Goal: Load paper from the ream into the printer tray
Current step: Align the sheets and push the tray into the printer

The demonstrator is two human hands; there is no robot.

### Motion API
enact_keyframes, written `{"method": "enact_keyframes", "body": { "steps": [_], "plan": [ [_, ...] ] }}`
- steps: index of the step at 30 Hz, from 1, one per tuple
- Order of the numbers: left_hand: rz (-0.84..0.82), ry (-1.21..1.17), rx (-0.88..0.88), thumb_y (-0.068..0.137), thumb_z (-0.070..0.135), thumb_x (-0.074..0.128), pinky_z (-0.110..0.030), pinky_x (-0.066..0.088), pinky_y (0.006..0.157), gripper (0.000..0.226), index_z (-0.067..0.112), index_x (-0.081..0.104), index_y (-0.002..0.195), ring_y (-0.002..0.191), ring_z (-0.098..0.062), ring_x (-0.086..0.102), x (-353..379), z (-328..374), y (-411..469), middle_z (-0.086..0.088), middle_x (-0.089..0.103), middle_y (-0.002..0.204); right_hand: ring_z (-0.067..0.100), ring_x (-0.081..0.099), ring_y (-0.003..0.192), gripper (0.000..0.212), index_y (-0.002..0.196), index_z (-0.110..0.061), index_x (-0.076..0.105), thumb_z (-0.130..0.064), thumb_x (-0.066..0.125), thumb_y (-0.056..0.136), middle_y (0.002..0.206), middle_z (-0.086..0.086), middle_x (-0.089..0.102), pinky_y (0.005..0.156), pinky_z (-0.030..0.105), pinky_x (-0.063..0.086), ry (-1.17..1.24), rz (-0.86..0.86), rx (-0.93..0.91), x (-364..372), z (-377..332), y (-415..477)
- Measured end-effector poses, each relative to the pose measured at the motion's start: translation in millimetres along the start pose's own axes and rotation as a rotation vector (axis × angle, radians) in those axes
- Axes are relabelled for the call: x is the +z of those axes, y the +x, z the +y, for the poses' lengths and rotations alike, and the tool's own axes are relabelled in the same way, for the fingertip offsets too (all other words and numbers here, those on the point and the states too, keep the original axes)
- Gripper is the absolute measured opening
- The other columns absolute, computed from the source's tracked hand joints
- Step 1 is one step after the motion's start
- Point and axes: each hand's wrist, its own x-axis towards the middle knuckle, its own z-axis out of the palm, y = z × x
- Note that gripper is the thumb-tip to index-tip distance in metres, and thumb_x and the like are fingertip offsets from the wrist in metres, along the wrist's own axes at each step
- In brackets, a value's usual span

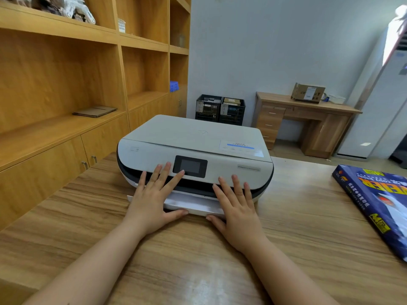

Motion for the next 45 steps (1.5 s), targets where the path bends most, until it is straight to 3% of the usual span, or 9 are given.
{"method": "enact_keyframes", "body": {
  "steps": [3, 5, 13, 19, 31, 39, 45],
  "plan": [
    [-0.009, 0.048, 0.016, 0.074, 0.086, 0.029, -0.054, -0.004, 0.118, 0.098, 0.044, -0.019, 0.148, 0.146, -0.019, -0.023, -0.9, 1.4, 3.3, 0.003, -0.023, 0.160, 0.038, -0.008, 0.146, 0.086, 0.151, -0.023, 0.025, -0.068, 0.046, 0.081, 0.161, 0.001, 0.014, 0.114, 0.059, 0.001, -0.058, -0.024, 0.077, -2.4, -0.7, 0.8],
    [-0.028, 0.077, 0.026, 0.072, 0.088, 0.026, -0.055, -0.007, 0.117, 0.100, 0.042, -0.022, 0.147, 0.145, -0.019, -0.025, -1.4, 1.4, 6.6, 0.003, -0.027, 0.159, 0.038, -0.010, 0.146, 0.087, 0.151, -0.025, 0.023, -0.070, 0.045, 0.079, 0.161, -0.002, 0.014, 0.113, 0.061, 0.001, -0.061, -0.048, 0.078, -2.7, -1.3, 1.8],
    [-0.004, 0.091, -0.011, 0.067, 0.092, 0.028, -0.059, -0.009, 0.115, 0.110, 0.037, -0.020, 0.149, 0.146, -0.020, -0.022, -1.0, -2.6, 16.5, 0.003, -0.020, 0.161, 0.029, 0.001, 0.148, 0.085, 0.149, -0.018, 0.030, -0.066, 0.045, 0.080, 0.158, 0.001, 0.024, 0.114, 0.059, 0.006, -0.087, -0.088, -0.008, -1.5, 9.5, 14.2],
    [-0.010, 0.074, -0.024, 0.065, 0.094, 0.027, -0.059, -0.011, 0.115, 0.110, 0.040, -0.020, 0.148, 0.144, -0.019, -0.027, 2.4, -6.8, 23.5, 0.005, -0.025, 0.159, 0.026, 0.008, 0.148, 0.091, 0.149, -0.014, 0.029, -0.065, 0.051, 0.077, 0.158, 0.003, 0.022, 0.116, 0.053, 0.008, -0.042, -0.020, 0.027, 4.0, 5.1, 25.3],
    [-0.024, 0.063, -0.068, 0.066, 0.091, 0.027, -0.058, -0.014, 0.114, 0.106, 0.043, -0.027, 0.144, 0.143, -0.019, -0.029, 6.0, -4.1, 25.7, 0.006, -0.033, 0.156, 0.026, 0.014, 0.147, 0.083, 0.149, -0.016, 0.030, -0.066, 0.043, 0.084, 0.157, 0.003, 0.025, 0.116, 0.052, 0.010, -0.085, 0.024, 0.012, 11.5, 10.7, 26.1],
    [0.042, -0.044, -0.105, 0.071, 0.083, 0.040, -0.057, -0.015, 0.114, 0.109, 0.040, -0.028, 0.145, 0.145, -0.017, -0.024, 12.1, -0.5, 26.7, 0.009, -0.025, 0.159, 0.031, 0.030, 0.141, 0.075, 0.140, -0.012, 0.046, -0.057, 0.056, 0.081, 0.149, 0.006, 0.043, 0.112, 0.053, 0.020, -0.085, 0.140, -0.006, 14.8, 12.7, 30.3],
    [0.034, -0.010, -0.111, 0.071, 0.084, 0.037, -0.057, -0.016, 0.114, 0.106, 0.041, -0.024, 0.146, 0.144, -0.017, -0.028, 15.4, -1.4, 28.8, 0.007, -0.030, 0.157, 0.037, 0.018, 0.144, 0.078, 0.145, -0.013, 0.038, -0.056, 0.058, 0.082, 0.153, 0.009, 0.035, 0.115, 0.056, 0.012, -0.091, 0.135, -0.013, 16.2, 12.1, 32.5]
  ]
}}
